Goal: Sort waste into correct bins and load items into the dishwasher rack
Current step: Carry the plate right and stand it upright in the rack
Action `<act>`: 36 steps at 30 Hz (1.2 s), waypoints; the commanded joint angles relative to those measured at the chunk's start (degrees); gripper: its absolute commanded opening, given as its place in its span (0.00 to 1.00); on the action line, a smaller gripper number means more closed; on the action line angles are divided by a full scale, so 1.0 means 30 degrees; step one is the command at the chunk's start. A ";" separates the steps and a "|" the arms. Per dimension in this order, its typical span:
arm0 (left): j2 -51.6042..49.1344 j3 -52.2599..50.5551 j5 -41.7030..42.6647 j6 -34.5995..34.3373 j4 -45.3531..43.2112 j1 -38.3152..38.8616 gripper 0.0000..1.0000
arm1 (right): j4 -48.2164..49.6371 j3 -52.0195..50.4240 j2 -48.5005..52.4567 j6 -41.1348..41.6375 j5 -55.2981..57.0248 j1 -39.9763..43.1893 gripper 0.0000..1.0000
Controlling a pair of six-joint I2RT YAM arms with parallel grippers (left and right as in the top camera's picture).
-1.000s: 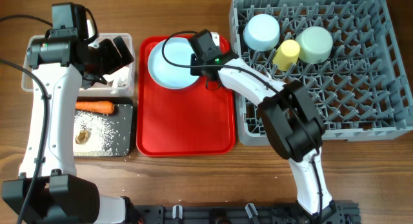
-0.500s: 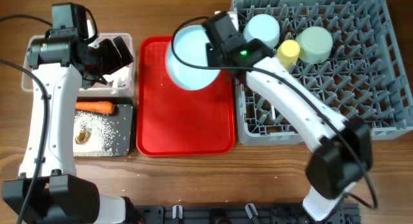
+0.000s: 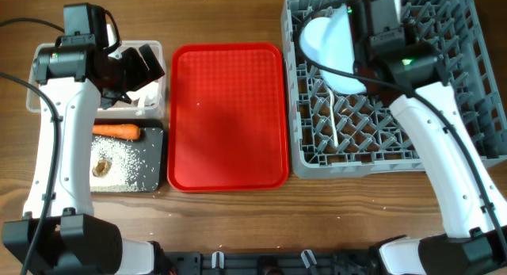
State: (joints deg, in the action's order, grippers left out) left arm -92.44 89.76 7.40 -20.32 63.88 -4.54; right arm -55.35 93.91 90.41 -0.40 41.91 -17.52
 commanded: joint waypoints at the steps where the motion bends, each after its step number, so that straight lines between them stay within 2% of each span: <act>1: 0.0051 0.0204 0.0219 -0.0022 -0.0029 -0.0066 1.00 | 0.0313 -0.0255 -0.0175 -0.2572 0.2616 0.0882 0.04; 5: 0.0051 0.0204 0.0219 -0.0022 -0.0029 -0.0066 1.00 | -0.0845 -0.0262 -0.0175 -0.3512 0.2616 0.1719 0.04; 7: 0.0051 0.0204 0.0219 -0.0022 -0.0029 -0.0066 1.00 | -0.2244 -0.0262 -0.0117 -0.2667 0.2623 0.1931 0.04; 11: 0.0051 0.0204 0.0219 -0.0022 -0.0029 -0.0066 1.00 | -0.5005 -0.0284 -0.0066 0.0729 0.2630 0.2164 0.04; 17: 0.0051 0.0204 0.0219 -0.0022 -0.0029 -0.0066 1.00 | -0.4983 -0.1530 -0.0058 0.1115 0.2659 0.2237 0.04; 19: 0.0051 0.0204 0.0219 -0.0022 -0.0029 -0.0066 1.00 | -0.3810 -0.2572 -0.0044 0.0080 0.2994 0.2266 0.04; 24: 0.0051 0.0204 0.0219 -0.0022 -0.0036 -0.0066 1.00 | 0.1115 -0.5275 0.0044 -0.5588 0.3876 0.2295 0.04; 27: 0.0051 0.0204 0.0219 -0.0022 -0.0036 -0.0066 1.00 | 0.2747 -0.5858 0.0044 -0.8145 0.4240 0.2288 0.04; 34: 0.0051 0.0204 0.0219 -0.0022 -0.0029 -0.0066 1.00 | 0.2885 -0.5858 0.0044 -0.8386 0.3876 0.2295 0.04; 36: 0.0051 0.0204 0.0219 -0.0022 -0.0029 -0.0066 1.00 | 0.2776 -0.5858 0.0044 -0.8859 0.1690 0.2259 0.04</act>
State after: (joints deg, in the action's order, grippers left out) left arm -92.44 89.76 7.40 -20.32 63.90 -4.54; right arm -47.03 76.40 90.65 -24.40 51.55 -10.94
